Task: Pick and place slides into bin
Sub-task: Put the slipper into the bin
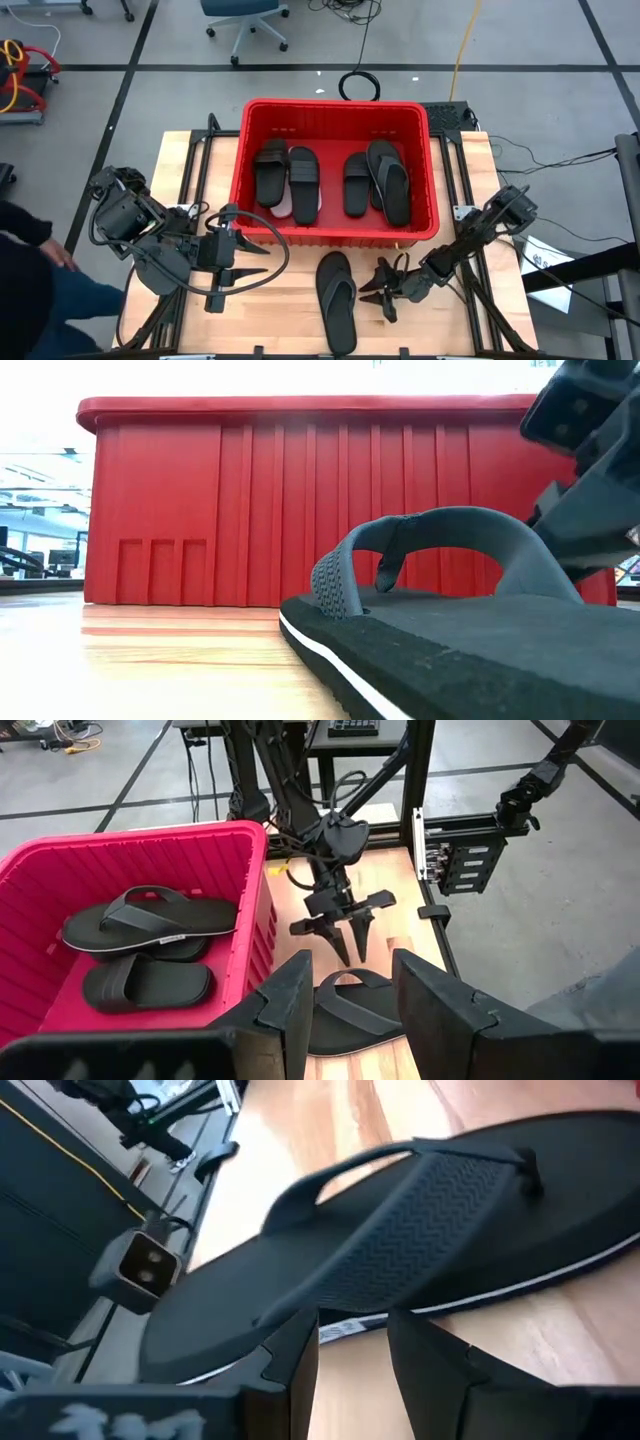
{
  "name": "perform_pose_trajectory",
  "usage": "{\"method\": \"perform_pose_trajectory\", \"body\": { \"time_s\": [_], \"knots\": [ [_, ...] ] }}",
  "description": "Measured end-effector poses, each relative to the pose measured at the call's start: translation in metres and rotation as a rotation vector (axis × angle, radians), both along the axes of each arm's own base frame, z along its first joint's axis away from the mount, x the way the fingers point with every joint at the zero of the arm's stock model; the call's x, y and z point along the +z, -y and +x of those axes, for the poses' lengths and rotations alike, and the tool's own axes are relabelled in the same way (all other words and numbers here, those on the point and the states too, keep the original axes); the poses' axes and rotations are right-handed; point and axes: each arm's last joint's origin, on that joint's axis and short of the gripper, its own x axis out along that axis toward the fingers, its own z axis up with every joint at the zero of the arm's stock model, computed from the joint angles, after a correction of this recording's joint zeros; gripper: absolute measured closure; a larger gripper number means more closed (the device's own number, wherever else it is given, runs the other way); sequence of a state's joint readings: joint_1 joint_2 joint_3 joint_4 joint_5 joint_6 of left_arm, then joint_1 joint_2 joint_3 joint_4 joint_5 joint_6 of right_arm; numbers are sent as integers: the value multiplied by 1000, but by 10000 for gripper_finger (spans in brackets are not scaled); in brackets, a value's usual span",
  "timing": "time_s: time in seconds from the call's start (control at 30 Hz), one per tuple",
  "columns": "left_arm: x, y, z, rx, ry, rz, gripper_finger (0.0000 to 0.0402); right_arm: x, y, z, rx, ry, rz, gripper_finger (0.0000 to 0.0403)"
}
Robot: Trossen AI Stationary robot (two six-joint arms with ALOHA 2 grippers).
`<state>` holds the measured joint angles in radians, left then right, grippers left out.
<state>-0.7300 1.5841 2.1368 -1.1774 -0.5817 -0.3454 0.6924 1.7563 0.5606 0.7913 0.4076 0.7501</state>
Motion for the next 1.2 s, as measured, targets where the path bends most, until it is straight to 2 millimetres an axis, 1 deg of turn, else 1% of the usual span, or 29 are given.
{"method": "perform_pose_trajectory", "body": {
  "time_s": [0.2,0.27,0.43,0.5,0.6,0.7,0.77,0.93,1.2],
  "knots": [
    [0,0,0,-1,-1,0,263,-11,8,8,-33,-23,20,287],
    [0,0,0,-4,-2,-2,263,-11,9,10,-31,-9,21,287],
    [0,0,0,-7,-3,0,263,-11,14,16,97,-18,13,287],
    [0,0,0,-11,-3,8,263,-11,18,18,119,-15,-9,287],
    [0,0,0,-17,-2,17,263,-11,23,21,107,-8,-30,287],
    [0,-1,1,-13,-3,16,263,-11,28,24,81,-8,-14,287],
    [0,-1,1,-10,-3,12,263,-9,28,26,84,8,-8,287],
    [0,-1,1,-6,-3,6,263,-3,25,27,212,80,-22,287],
    [-2,-2,0,22,-20,-31,263,-1,25,28,200,101,11,287]
  ]
}}
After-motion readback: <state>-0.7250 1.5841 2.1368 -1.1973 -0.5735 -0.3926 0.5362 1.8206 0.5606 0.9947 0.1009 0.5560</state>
